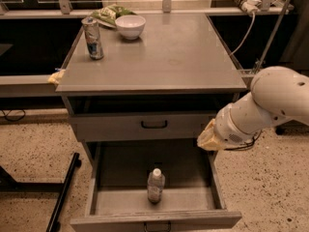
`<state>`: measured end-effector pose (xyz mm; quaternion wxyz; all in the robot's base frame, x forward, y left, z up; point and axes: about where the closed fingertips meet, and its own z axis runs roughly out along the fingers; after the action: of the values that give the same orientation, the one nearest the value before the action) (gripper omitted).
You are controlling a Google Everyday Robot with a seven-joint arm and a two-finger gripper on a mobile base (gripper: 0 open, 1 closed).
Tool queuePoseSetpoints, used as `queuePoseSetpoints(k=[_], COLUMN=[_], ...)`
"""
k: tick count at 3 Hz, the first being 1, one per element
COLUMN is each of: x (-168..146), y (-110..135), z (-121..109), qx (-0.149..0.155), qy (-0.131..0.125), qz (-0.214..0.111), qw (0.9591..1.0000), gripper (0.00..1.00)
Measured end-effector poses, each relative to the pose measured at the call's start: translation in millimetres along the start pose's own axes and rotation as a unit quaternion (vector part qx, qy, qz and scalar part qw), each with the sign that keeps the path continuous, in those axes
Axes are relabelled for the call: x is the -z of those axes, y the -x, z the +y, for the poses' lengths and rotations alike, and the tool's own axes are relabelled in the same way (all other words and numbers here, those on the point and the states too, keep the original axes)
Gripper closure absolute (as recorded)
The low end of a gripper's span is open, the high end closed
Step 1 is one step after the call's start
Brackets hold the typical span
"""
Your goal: Pick blue plastic bottle from middle drawer and place on counter
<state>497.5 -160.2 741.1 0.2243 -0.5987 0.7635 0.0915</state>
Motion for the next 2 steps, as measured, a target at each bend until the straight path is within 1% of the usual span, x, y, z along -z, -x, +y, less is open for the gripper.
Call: queuePoseSetpoints(k=[1,2], x=[-52,-125], y=[-28,-53], z=[19,32], qx=[-0.016,-0.037], qy=[0.022,0.031], qz=[-0.025,-0.081], qw=[0.9993,0.9955], gripper=[1.00,1.00])
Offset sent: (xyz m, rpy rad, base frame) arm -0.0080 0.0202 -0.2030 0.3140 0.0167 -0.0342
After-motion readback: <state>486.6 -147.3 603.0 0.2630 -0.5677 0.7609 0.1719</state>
